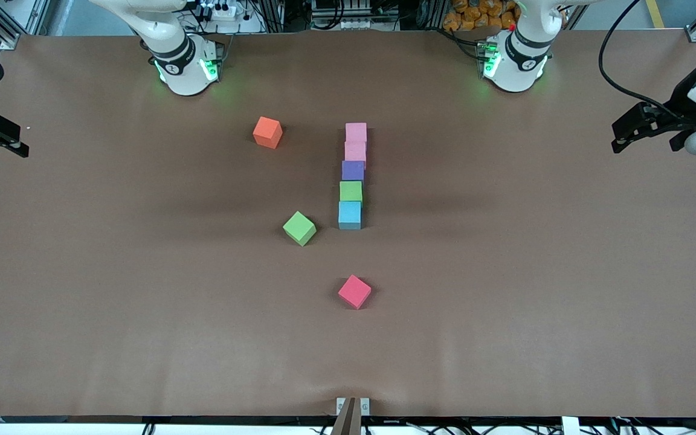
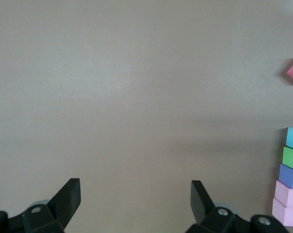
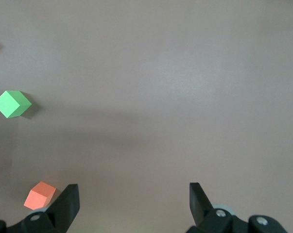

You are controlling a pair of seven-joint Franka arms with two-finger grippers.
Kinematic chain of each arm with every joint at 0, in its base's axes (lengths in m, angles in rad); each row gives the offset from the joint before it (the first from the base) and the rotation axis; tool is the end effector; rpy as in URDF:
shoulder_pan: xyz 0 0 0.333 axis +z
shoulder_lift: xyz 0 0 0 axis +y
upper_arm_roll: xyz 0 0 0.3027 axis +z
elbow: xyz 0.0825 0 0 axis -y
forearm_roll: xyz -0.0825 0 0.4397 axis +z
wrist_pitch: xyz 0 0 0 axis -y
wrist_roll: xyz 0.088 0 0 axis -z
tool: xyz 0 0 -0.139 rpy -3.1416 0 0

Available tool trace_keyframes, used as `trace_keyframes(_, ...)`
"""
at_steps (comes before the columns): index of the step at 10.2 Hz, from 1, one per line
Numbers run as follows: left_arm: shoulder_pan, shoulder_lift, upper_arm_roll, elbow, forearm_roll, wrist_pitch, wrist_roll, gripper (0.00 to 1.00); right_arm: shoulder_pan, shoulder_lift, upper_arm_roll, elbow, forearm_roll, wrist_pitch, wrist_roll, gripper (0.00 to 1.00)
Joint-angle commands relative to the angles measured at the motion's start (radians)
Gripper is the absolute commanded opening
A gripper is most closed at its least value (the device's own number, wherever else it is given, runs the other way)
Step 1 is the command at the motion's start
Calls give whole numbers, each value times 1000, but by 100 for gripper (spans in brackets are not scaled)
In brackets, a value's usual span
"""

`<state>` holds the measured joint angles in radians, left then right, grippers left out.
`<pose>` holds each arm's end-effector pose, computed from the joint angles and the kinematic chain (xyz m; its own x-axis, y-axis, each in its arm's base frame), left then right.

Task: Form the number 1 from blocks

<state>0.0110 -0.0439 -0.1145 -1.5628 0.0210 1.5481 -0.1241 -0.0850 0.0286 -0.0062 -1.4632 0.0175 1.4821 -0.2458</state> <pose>0.5930 -0.0599 0.6077 0.9993 0.0211 0.0319 0.0218 -0.9995 -0.0222 0.6073 -0.0529 0.6103 0.9878 0.1555 -0.0052 0.1554 -0.9877 -0.0191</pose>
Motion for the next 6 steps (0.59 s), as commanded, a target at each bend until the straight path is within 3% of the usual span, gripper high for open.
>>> trace_keyframes(1,4,-19,-10,-6,10,-22,17,100,-15,1,8,14,15,-5,10,100)
trace_keyframes(6,4,-30,-22,-6,5,-33,18,100,-15,-1,6,14,15,-8,2,100)
